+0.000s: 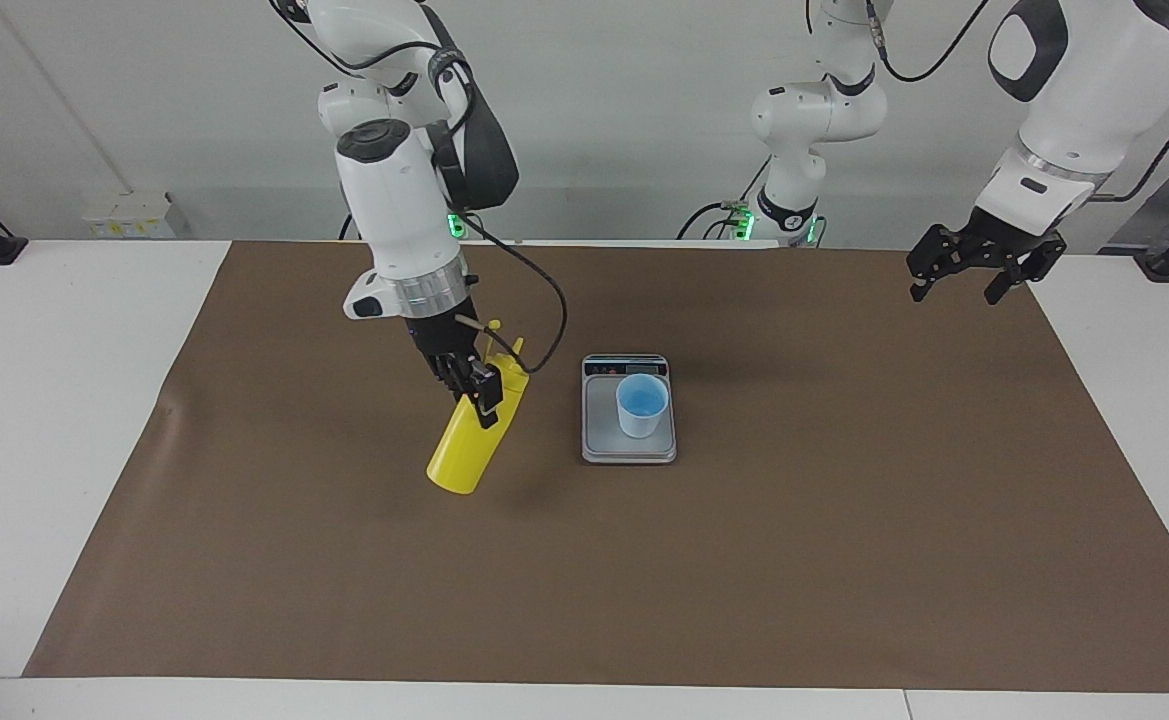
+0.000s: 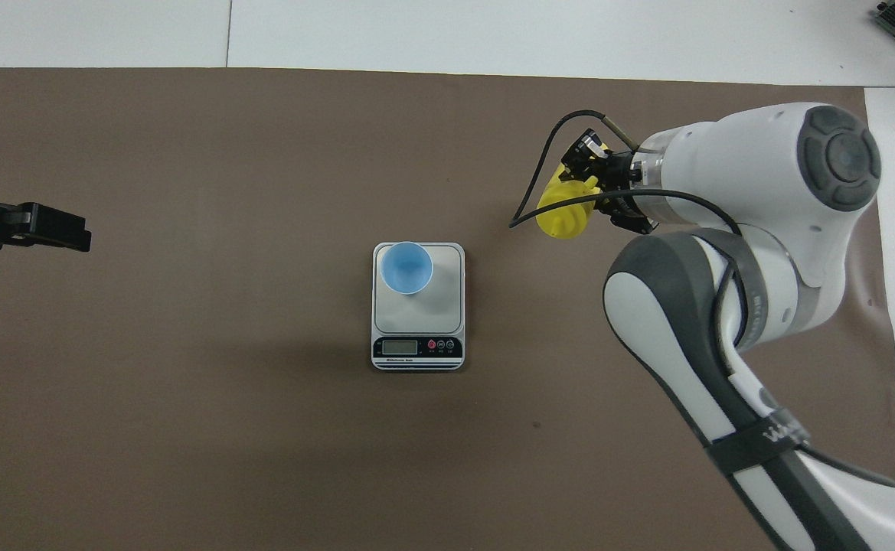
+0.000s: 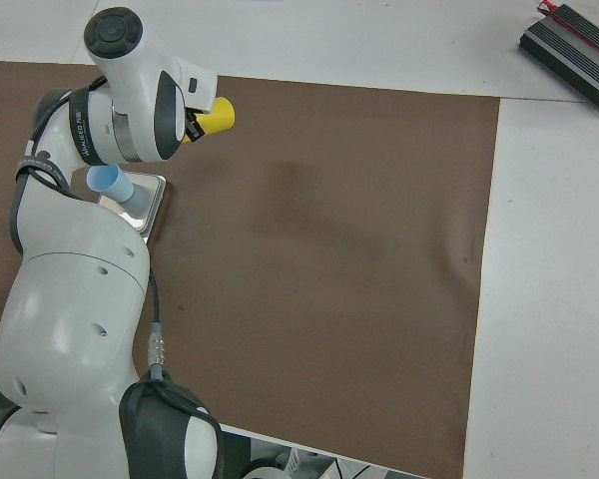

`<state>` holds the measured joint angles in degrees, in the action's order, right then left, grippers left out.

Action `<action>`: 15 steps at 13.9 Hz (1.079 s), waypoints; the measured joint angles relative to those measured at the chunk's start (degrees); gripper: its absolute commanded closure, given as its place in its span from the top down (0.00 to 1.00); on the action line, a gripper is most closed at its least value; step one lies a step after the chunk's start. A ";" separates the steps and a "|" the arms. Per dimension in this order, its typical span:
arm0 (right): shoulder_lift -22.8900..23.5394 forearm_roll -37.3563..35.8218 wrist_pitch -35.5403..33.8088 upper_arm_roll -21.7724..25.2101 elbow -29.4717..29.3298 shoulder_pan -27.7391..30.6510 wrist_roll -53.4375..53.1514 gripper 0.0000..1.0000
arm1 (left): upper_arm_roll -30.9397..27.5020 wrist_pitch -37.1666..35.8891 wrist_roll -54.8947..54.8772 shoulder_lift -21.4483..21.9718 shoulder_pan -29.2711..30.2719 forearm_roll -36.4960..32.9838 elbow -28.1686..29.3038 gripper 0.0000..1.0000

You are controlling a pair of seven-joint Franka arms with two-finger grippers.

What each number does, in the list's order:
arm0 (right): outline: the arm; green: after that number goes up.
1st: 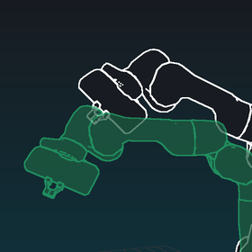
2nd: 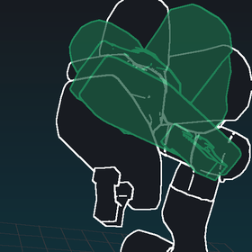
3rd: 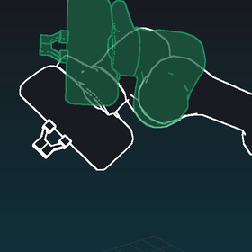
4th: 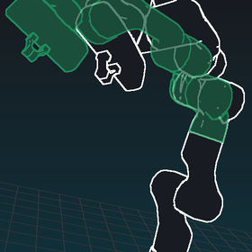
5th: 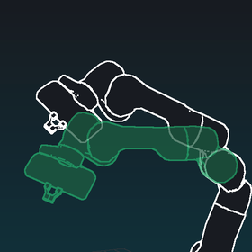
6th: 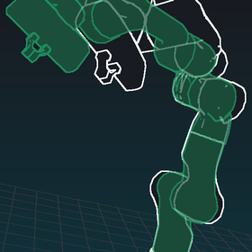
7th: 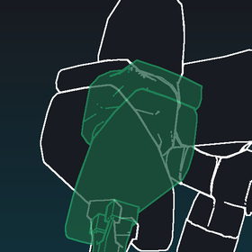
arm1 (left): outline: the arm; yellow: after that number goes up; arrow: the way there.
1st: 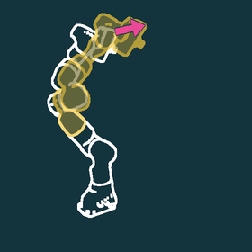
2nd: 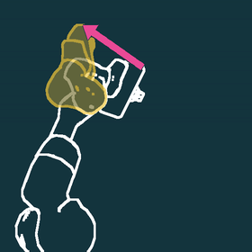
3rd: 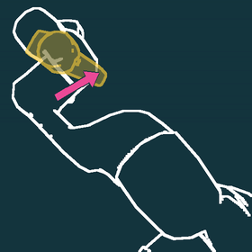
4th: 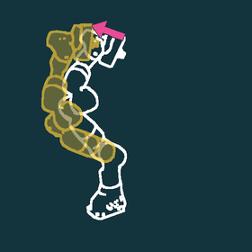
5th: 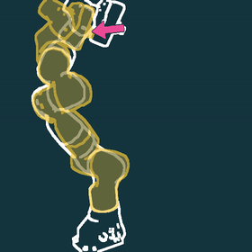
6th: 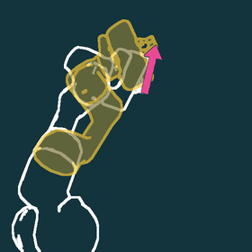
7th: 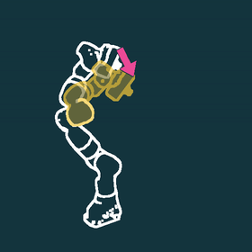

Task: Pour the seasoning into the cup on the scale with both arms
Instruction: 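Carry the bottle back and set it upright on the table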

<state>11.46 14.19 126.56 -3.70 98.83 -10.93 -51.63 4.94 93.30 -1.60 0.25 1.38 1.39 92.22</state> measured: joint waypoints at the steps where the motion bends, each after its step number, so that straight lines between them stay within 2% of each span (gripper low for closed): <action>1: -0.13 3.70 -2.05 0.02 0.02 1.48 2.97 0.00 | 0.00 0.00 0.00 0.00 0.00 0.00 0.00 1.00; 6: -0.90 12.50 -13.56 0.09 0.18 8.05 5.07 0.00 | 0.00 0.00 0.00 0.00 0.00 0.00 0.00 1.00; 8: -0.90 17.36 -17.10 0.16 0.97 12.44 4.91 0.00 | 0.00 0.00 0.00 0.00 0.00 0.00 0.00 1.00; 11: -0.44 23.20 -18.27 0.26 3.79 17.93 0.52 0.00 | 0.00 0.00 0.00 0.00 0.00 0.00 0.00 1.00; 15: 2.24 30.65 -18.28 0.29 7.14 21.86 -4.71 0.00 | 0.00 0.00 0.00 0.00 0.00 0.00 0.00 1.00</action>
<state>13.70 44.84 108.29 -3.41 105.96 10.94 -56.34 4.94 93.30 -1.60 0.25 1.38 1.39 92.22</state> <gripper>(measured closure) 0.520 0.000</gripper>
